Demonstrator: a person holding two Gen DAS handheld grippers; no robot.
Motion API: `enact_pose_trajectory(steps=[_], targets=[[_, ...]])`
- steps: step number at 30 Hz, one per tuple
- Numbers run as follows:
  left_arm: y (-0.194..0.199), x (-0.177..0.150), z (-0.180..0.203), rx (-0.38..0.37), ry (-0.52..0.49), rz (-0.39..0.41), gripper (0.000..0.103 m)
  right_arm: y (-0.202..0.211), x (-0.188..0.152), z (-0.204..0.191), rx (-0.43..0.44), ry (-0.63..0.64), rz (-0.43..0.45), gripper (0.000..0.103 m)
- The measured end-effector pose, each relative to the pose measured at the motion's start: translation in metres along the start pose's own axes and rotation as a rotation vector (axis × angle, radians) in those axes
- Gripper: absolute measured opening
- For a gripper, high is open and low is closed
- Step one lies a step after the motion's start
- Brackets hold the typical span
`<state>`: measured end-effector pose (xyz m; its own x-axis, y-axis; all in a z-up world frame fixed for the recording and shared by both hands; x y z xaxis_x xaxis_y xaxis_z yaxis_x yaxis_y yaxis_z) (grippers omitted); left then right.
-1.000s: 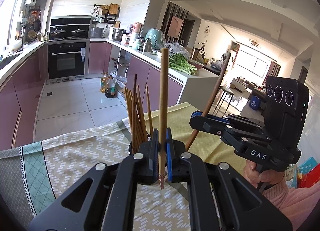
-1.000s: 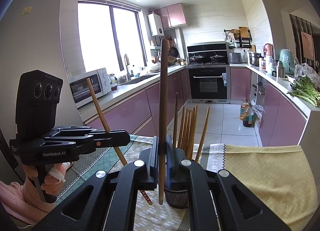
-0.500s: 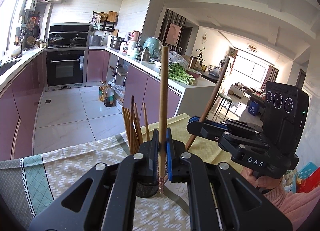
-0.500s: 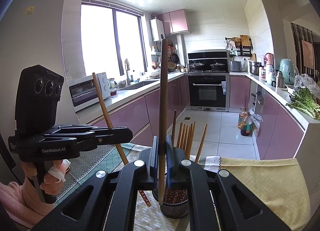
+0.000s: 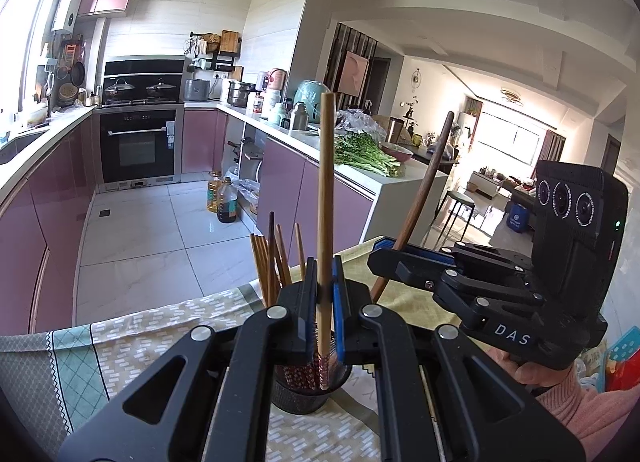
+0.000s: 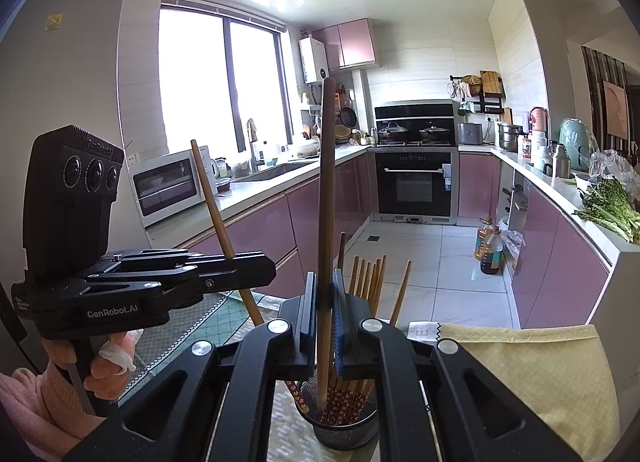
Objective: Organize utensils
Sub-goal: 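Lower the left gripper's chopstick into the cup while the right gripper lowers its own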
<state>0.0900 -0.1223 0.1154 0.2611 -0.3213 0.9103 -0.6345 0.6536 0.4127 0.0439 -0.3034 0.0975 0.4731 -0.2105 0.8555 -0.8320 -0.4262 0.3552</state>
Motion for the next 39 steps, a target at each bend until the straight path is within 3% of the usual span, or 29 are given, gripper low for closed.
enact_pose_trajectory(steps=[39], targets=[[-0.025,-0.003,-0.001,0.027,0.004,-0.074,0.007,-0.023,-0.004,0.011,-0.025,-0.045,-0.068,0.006]])
Point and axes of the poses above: each gripper's, at about its wrist camera, not at the fingertips, and y roughly against the way its jaws point, z to its right, x to its top, the point moved 2 cm from there along -y, roughly the way its jaws point, and after that the axes turned 14 degrees about -y, right-handed, at the moved point
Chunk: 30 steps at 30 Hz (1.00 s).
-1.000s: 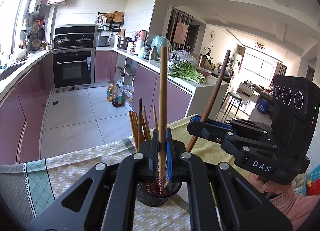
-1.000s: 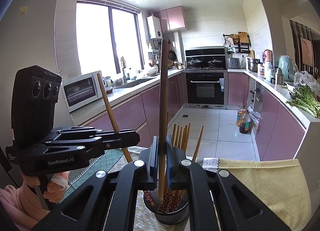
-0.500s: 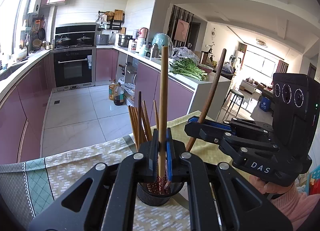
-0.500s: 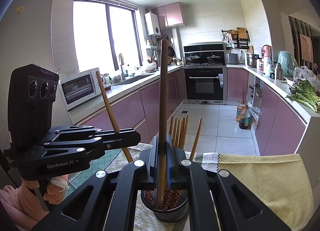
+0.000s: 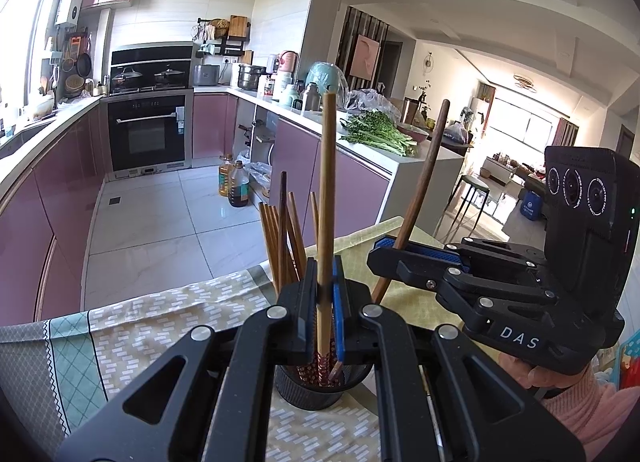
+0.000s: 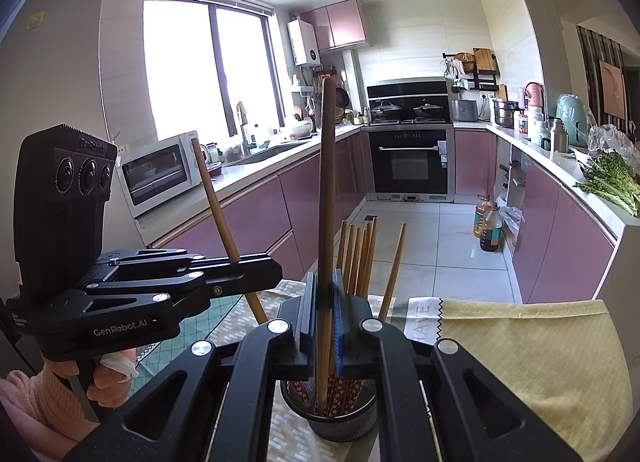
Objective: Organize utensils
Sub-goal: 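Lower the left gripper's chopstick into the cup while the right gripper lowers its own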
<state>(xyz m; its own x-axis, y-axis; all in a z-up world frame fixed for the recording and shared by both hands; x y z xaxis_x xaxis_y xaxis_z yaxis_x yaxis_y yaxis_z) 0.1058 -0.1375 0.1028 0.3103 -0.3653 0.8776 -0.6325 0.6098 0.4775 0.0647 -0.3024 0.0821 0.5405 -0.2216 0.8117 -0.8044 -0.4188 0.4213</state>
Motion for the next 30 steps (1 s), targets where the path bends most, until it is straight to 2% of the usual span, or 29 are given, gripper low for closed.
enact_pose_trajectory(steps=[30], targets=[[-0.024,-0.005,0.001,-0.003,-0.006,-0.047,0.007,-0.014,-0.012,0.007,0.004,-0.015,-0.040,0.006]])
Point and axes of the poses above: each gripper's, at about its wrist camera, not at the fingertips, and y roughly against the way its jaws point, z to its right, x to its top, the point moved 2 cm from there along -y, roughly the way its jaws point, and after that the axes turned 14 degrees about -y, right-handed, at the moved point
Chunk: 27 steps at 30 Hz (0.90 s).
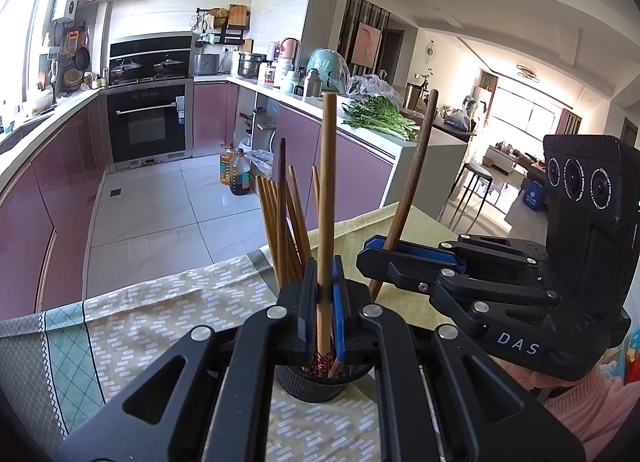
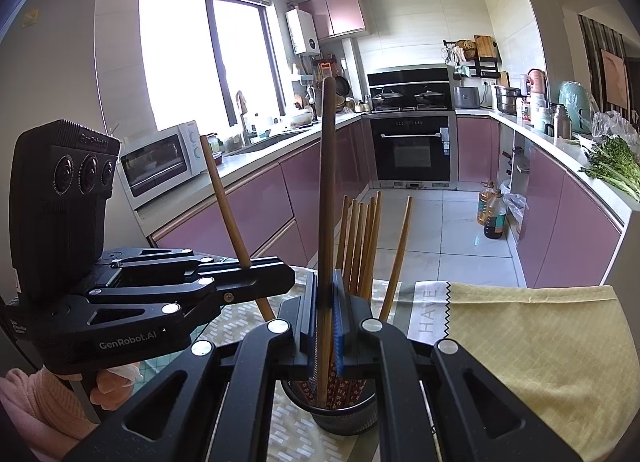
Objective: Organize utensils
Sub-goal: 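Lower the left gripper's chopstick into the cup while the right gripper lowers its own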
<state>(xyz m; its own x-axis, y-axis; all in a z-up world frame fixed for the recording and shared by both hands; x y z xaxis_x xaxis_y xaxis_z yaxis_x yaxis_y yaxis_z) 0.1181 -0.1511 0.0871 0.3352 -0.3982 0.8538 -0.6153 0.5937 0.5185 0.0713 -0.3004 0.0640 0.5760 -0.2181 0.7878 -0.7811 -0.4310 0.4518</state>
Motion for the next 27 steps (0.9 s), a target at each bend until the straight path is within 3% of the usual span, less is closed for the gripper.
enact_pose_trajectory(steps=[27], targets=[[-0.012,-0.010,0.001,0.013,-0.002,-0.028,0.007,-0.008,-0.006,0.009,-0.006,-0.014,-0.015,0.006]])
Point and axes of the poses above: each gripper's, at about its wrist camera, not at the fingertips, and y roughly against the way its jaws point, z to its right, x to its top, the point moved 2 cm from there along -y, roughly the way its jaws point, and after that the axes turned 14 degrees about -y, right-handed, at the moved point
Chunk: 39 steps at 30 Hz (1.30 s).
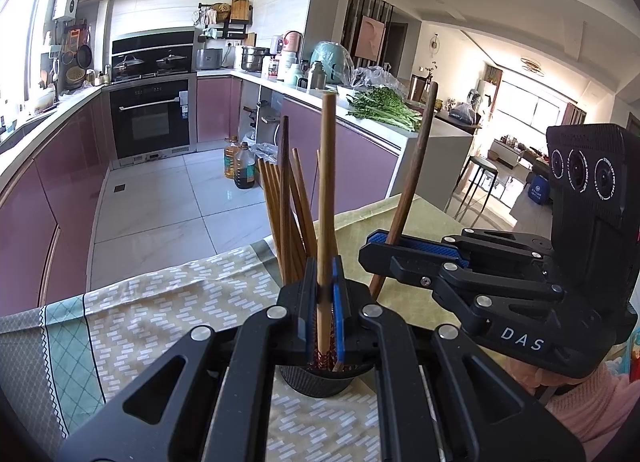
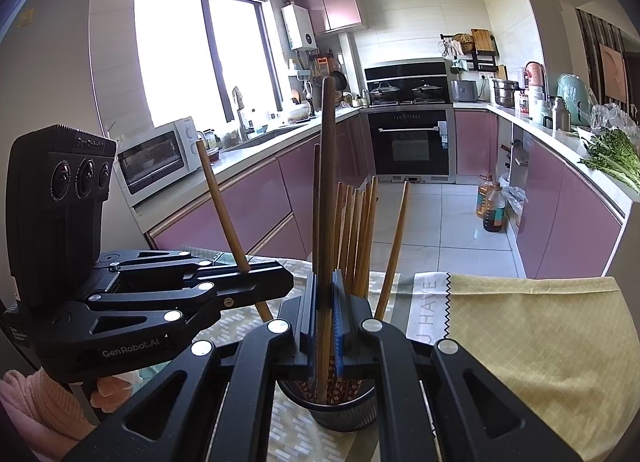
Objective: Organize utensils
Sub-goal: 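Lower the left gripper's chopstick into the cup while the right gripper lowers its own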
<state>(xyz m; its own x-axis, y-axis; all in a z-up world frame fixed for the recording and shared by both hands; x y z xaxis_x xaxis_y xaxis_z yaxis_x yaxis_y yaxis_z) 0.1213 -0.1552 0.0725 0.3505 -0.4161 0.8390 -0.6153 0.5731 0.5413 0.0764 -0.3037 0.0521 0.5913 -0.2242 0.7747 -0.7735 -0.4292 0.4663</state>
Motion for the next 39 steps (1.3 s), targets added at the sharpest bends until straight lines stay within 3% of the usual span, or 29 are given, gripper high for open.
enact_pose_trajectory(steps=[39], targets=[[-0.023,-0.013,-0.011,0.011,0.017,-0.053,0.008,-0.018,-0.008,0.006,-0.006,-0.012,-0.044,0.006]])
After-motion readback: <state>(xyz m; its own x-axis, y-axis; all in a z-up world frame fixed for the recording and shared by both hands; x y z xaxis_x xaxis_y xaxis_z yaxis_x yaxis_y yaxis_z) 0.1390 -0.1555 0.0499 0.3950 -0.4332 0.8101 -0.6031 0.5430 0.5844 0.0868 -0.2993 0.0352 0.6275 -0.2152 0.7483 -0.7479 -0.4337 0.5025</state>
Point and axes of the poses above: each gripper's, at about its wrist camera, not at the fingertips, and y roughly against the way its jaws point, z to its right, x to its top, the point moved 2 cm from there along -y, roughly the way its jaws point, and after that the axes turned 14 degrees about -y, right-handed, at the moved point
